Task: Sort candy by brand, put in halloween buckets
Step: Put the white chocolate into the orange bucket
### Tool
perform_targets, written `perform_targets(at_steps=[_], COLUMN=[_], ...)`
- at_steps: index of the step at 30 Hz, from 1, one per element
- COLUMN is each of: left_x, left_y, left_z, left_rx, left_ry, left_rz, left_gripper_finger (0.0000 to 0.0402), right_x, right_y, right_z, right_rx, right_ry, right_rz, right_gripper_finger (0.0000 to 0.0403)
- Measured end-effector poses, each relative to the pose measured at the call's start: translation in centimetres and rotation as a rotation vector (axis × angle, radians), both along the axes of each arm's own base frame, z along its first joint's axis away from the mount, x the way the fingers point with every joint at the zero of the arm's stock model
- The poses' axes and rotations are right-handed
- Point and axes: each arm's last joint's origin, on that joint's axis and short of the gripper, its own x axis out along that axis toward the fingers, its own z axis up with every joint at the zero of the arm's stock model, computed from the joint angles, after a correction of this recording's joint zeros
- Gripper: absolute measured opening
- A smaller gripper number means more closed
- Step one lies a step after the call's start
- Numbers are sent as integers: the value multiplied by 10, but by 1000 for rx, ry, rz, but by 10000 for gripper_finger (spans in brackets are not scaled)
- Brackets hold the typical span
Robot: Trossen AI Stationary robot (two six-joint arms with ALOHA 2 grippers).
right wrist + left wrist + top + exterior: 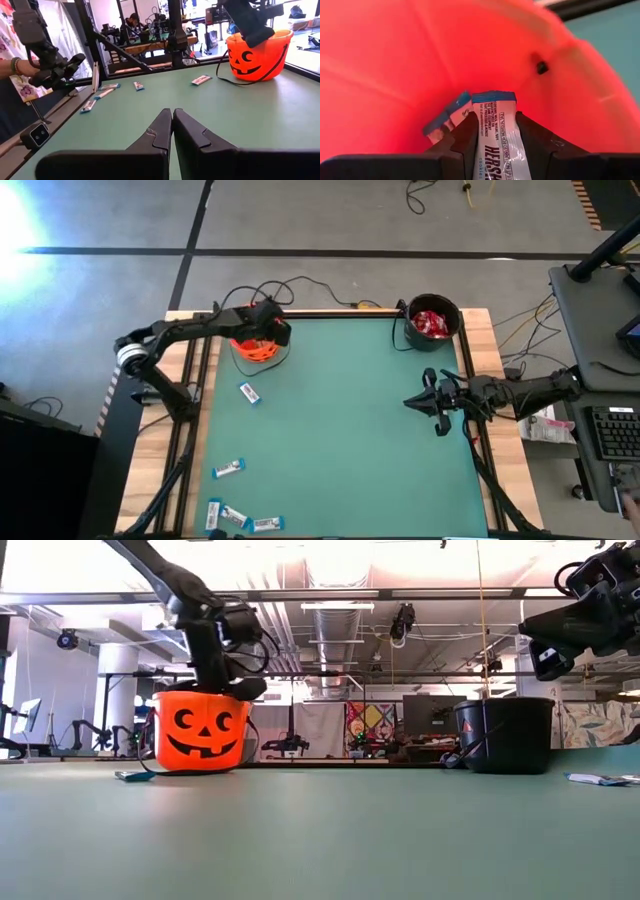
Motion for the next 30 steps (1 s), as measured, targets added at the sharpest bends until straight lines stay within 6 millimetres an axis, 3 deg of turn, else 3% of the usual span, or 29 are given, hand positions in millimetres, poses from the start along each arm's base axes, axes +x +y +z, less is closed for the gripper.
perform_targets(at_steps=[6,14,30], left_x=[20,26,-24], left_y=[7,27,54], left_z=[5,23,6], left_rx=[-38,-52,-190], left_ry=[84,147,244], left_rz=[-9,-33,79], left_gripper_finger=[98,99,103], right_x=[0,0,0], right_y=[0,0,-3], right_z=[0,0,1], right_rx=[-1,-12,-89], right_ry=[0,0,-21], right_rz=[0,-8,-111], right_gripper_finger=[9,9,9])
